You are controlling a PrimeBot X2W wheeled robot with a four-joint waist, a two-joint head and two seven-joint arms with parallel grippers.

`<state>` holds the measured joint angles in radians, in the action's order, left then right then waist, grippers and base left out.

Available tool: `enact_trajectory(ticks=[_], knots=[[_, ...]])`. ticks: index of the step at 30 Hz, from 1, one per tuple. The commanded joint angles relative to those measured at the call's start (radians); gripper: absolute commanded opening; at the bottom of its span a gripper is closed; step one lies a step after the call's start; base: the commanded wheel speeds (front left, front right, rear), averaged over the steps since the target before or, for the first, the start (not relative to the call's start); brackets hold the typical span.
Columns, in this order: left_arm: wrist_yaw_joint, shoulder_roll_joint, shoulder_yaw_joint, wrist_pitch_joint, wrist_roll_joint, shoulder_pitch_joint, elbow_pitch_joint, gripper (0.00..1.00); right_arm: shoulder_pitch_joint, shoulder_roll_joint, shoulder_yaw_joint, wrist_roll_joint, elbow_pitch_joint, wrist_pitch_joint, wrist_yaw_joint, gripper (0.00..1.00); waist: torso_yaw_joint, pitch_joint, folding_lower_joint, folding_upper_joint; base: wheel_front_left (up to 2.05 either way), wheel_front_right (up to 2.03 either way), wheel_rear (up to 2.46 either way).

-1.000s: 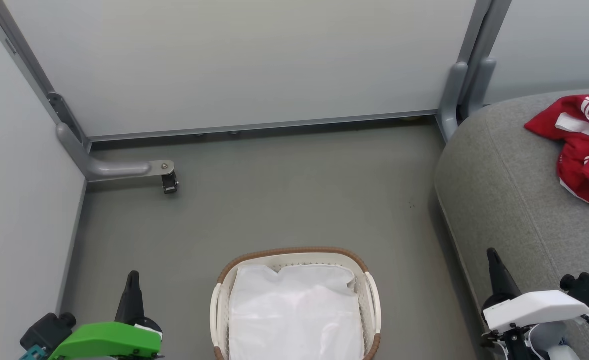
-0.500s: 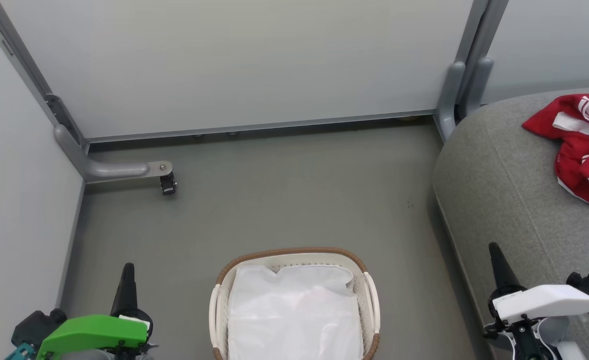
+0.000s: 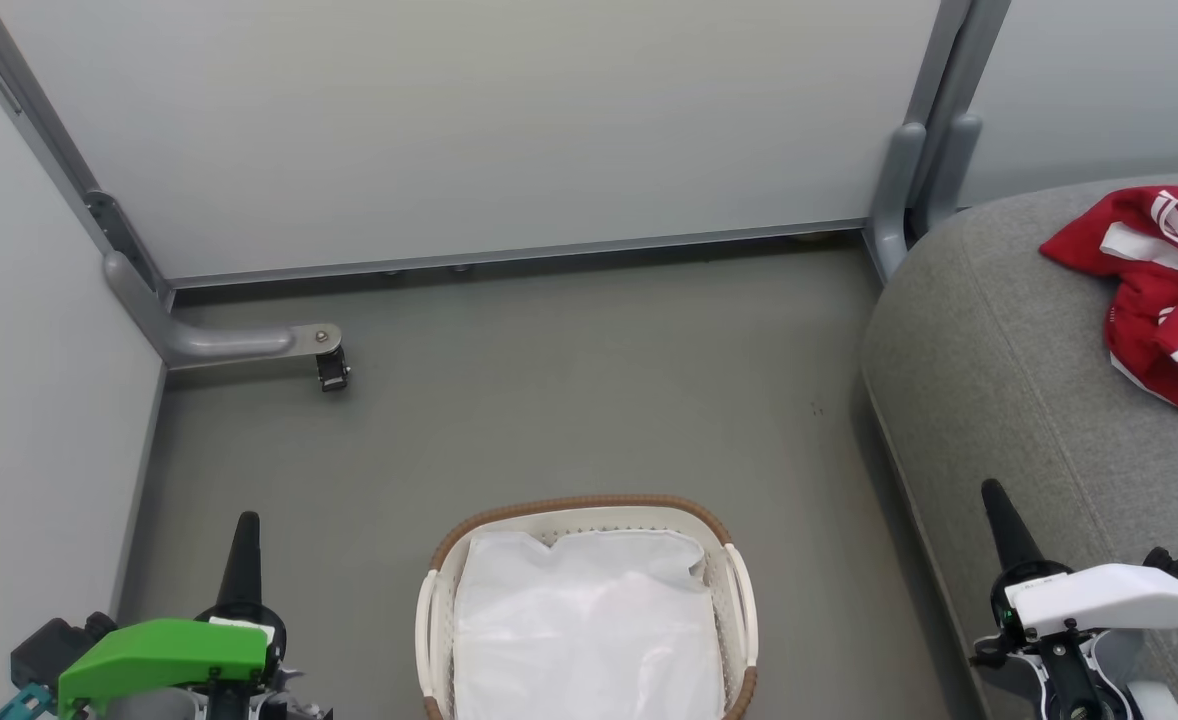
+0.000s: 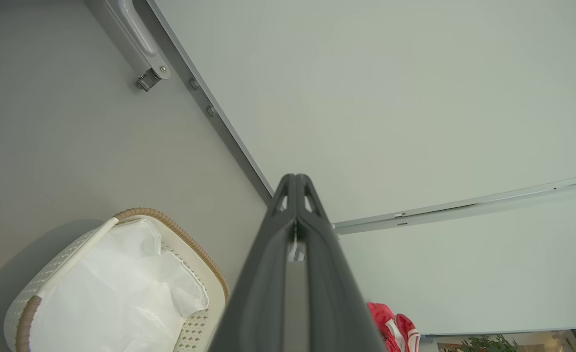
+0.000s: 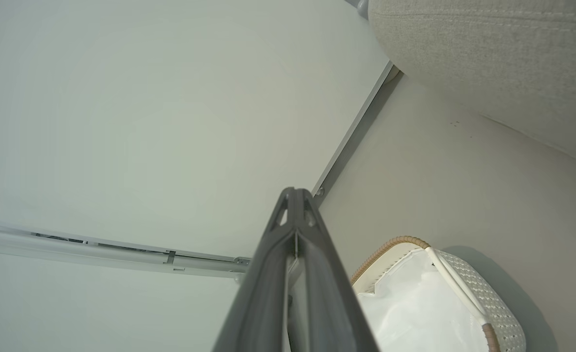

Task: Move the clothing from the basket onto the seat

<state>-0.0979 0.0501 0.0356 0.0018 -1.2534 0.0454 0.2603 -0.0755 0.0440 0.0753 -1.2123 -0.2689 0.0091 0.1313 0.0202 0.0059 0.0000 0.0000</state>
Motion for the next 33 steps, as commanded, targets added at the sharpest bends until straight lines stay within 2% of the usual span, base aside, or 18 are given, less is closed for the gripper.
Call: enact_trajectory(ticks=[1, 33], knots=[[-0.008, 0.008, 0.010, 0.008, -0.026, 0.025, -0.009, 0.00, -0.022, 0.006, 0.005, -0.027, 0.011, 0.008, -0.001, 0.00, -0.001, 0.000, 0.0000, 0.0000, 0.00, 0.00, 0.00], [-0.027, 0.007, 0.055, 0.079, -0.262, 0.057, -0.015, 0.00, -0.034, 0.008, 0.030, -0.287, 0.022, 0.078, -0.001, 0.00, -0.013, -0.002, 0.0000, 0.0000, 0.00, 0.00, 0.00]])
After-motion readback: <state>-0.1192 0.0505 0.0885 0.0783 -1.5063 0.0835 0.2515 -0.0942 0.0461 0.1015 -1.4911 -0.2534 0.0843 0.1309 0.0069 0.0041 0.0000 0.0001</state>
